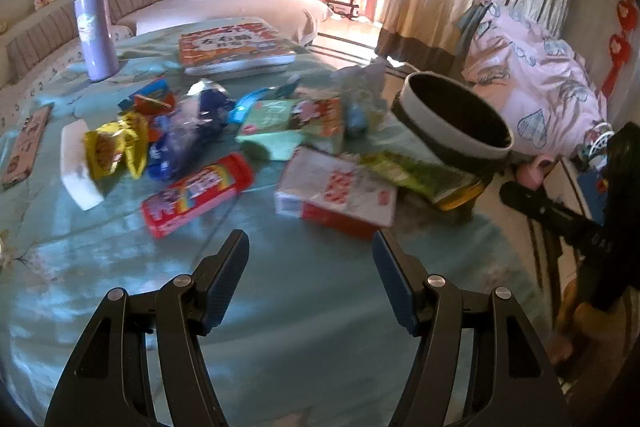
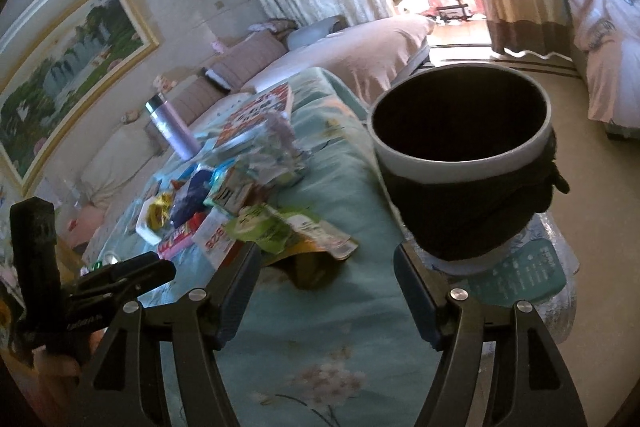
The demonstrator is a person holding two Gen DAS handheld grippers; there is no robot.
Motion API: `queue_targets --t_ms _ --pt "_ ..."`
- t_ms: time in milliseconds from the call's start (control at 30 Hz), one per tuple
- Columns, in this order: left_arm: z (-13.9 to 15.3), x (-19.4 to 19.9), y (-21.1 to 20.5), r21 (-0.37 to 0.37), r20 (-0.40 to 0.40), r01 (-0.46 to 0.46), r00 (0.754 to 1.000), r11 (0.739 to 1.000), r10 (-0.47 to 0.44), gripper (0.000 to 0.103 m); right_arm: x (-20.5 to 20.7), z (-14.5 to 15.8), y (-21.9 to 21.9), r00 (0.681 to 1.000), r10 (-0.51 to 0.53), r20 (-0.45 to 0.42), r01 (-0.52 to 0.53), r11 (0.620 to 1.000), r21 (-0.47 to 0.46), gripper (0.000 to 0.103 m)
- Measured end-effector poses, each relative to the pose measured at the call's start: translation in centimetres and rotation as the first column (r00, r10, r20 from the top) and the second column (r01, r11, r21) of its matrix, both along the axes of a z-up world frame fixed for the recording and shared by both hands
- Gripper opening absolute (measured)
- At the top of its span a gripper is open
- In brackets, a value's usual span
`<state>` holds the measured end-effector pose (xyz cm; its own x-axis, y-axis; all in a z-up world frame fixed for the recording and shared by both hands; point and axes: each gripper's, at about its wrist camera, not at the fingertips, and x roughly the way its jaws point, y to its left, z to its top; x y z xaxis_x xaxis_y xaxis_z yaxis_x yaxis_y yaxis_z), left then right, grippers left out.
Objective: Collect trash
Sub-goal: 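Grasp the green drink pouch with the right tool while the left tool grasps the red snack can, then carry the green pouch and red can in both tools toward the black bin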
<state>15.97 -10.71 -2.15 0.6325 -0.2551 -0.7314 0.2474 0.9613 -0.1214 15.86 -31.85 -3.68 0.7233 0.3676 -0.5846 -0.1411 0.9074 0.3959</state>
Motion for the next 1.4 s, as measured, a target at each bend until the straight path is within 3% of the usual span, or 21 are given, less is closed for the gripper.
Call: queue_targets --t_ms 200,300,467,767,833,867,900,933,1067,1400 --pt "-0.2 0.9 2.7 0.049 -0.001 0.062 0.998 0.997 -0.062 0.067 0.7 0.0 2.0 0.996 0.085 0.000 -0.085 0.993 -0.081 0.072" --pt "0.0 2.0 4.3 0.096 0.014 0.075 0.997 0.993 -0.077 0.072 1.3 0.0 2.8 0.991 0.133 0.002 -0.131 0.981 -0.142 0.079" --pt "-0.5 4.1 5.5 0.164 0.008 0.088 0.996 0.983 -0.090 0.074 2.9 -0.2 4.0 0.980 0.201 -0.010 -0.198 0.954 -0.224 0.080" --pt "-3.0 6.8 4.3 0.222 -0.056 0.149 0.989 0.964 -0.140 0.073 5.9 -1.4 6.8 0.947 0.313 -0.071 -0.319 0.893 -0.317 0.079" --pt "-3.3 6.8 4.3 0.238 -0.054 0.139 0.990 0.961 -0.130 0.064 6.2 -2.1 7.6 0.940 0.327 -0.095 -0.340 0.882 -0.328 0.071" --pt "-3.5 6.9 4.3 0.234 -0.064 0.143 0.989 0.962 -0.131 0.051 6.3 -2.4 7.7 0.940 0.326 -0.103 -0.341 0.879 -0.332 0.053" --pt "-3.6 6.9 4.4 0.224 -0.077 0.144 0.989 0.964 -0.130 0.036 6.3 -2.7 7.9 0.940 0.320 -0.116 -0.341 0.878 -0.335 0.047" --pt "-3.7 6.9 4.6 0.210 -0.092 0.146 0.987 0.967 -0.129 0.030 6.2 -2.8 7.9 0.942 0.314 -0.118 -0.335 0.882 -0.332 0.047" --pt "-3.7 5.9 4.6 0.179 -0.093 0.145 0.987 0.973 -0.130 0.029 4.9 -2.2 7.3 0.953 0.288 -0.098 -0.304 0.914 -0.269 0.043" --pt "-1.8 1.0 3.9 0.012 -0.053 0.114 0.992 0.993 -0.113 0.028 0.6 -0.1 5.5 0.981 0.192 -0.015 -0.192 0.978 -0.086 0.039"
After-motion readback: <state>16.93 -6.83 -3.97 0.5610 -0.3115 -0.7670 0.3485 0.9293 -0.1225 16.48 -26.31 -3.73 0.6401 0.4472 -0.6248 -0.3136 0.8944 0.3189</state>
